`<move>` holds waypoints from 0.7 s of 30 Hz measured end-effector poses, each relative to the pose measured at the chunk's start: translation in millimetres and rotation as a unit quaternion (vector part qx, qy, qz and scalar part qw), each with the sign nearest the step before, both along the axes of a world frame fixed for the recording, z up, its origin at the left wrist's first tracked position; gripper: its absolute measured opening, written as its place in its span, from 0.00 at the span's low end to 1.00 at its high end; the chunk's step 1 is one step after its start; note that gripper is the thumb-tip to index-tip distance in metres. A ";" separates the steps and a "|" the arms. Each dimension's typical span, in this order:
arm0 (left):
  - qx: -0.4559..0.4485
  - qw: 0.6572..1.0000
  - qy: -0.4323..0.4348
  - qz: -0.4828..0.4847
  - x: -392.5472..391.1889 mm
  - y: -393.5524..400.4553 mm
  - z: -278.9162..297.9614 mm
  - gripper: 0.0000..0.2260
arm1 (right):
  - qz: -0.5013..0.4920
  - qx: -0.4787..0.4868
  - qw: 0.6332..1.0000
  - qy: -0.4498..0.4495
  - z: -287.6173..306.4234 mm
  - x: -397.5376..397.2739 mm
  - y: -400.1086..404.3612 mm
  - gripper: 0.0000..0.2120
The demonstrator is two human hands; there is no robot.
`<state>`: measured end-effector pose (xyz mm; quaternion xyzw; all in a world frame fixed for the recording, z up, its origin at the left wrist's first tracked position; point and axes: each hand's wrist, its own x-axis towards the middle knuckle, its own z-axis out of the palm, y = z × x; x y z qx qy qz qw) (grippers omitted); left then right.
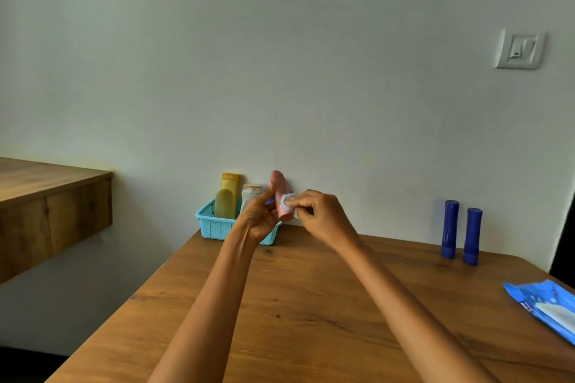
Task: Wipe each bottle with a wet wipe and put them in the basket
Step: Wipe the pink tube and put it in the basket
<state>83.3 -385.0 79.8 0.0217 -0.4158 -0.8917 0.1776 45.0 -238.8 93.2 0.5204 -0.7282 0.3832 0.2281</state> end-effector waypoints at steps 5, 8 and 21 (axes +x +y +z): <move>-0.005 1.000 0.012 -0.028 6.2 10.3 4.7 0.20 | -0.017 -0.098 0.994 -0.043 27.2 -9.6 -0.3 0.13; -0.010 0.999 0.020 -0.037 6.6 19.7 8.7 0.19 | -0.036 -0.023 0.999 -0.003 34.1 -13.1 -13.4 0.17; -0.022 0.998 -0.060 0.001 -2.7 21.6 8.4 0.16 | -0.078 -0.053 0.988 0.120 20.5 -6.5 7.4 0.11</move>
